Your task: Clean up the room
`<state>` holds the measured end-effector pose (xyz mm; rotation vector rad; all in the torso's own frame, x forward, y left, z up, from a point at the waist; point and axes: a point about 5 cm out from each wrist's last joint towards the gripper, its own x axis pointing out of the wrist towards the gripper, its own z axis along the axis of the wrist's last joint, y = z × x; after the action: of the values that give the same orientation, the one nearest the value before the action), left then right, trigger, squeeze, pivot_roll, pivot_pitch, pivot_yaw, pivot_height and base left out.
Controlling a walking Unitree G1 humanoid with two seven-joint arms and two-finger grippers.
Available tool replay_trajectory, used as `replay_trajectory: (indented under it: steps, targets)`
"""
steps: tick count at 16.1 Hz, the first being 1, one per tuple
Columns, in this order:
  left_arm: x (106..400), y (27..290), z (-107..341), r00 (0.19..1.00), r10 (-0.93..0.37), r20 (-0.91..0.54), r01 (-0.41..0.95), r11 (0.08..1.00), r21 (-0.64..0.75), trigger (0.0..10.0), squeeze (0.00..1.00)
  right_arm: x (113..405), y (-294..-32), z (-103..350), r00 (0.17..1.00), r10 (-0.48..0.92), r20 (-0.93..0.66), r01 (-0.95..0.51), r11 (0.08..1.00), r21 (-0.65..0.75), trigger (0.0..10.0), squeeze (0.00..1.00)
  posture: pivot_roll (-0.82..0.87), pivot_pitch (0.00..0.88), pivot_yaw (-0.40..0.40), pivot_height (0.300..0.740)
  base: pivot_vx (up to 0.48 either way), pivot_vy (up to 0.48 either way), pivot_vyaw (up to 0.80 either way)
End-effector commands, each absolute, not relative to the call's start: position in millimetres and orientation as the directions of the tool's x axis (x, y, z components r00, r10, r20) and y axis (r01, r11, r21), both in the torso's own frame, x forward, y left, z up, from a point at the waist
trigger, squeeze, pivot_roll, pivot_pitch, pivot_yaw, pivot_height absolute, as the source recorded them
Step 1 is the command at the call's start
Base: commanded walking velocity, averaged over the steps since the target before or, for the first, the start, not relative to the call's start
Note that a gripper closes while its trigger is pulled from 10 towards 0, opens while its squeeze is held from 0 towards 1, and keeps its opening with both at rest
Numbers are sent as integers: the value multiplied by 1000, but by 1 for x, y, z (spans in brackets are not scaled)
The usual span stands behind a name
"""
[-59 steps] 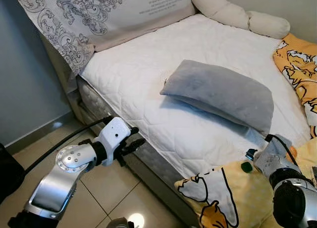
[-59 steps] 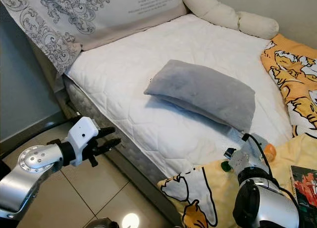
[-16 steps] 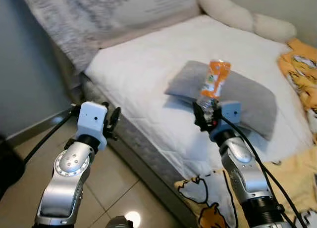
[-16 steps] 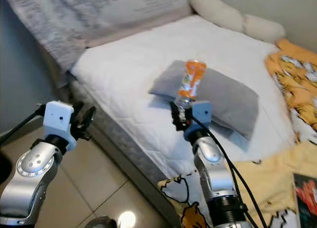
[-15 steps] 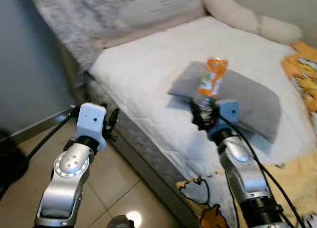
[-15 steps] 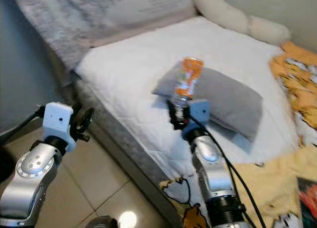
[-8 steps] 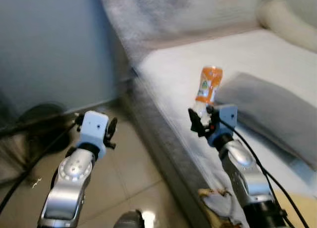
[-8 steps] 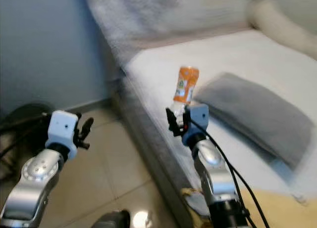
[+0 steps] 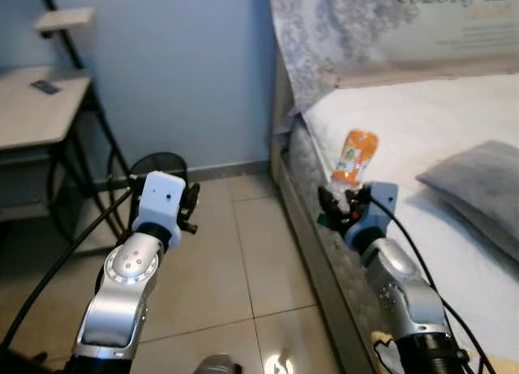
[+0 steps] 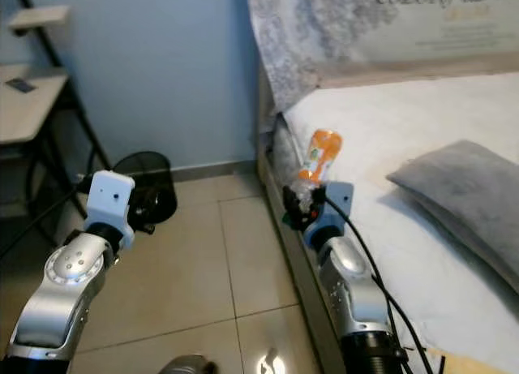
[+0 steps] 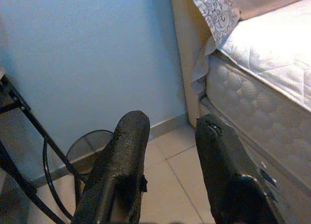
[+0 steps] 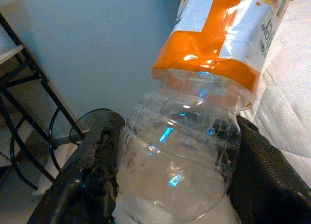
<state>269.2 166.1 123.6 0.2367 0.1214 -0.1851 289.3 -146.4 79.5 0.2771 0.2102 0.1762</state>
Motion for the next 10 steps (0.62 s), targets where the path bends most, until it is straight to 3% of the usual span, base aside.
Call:
replay_trajectory:
  steps: [1,7,10]
  targets:
    - [271,166,124,974,-175,-142,203,954,220,10000,0,291,-146,82,965,190,-181,-129,944,305,10000,0,57,0,37,740,0,0,0]
    - [278,164,121,970,-202,-135,222,963,153,10000,0,291,-141,89,969,187,-162,-134,947,292,10000,0,29,0,94,740,42,0,0]
    - [283,164,122,968,-215,-131,234,960,154,10000,0,295,-134,91,963,212,-165,-162,949,272,10000,0,30,0,95,740,301,0,800]
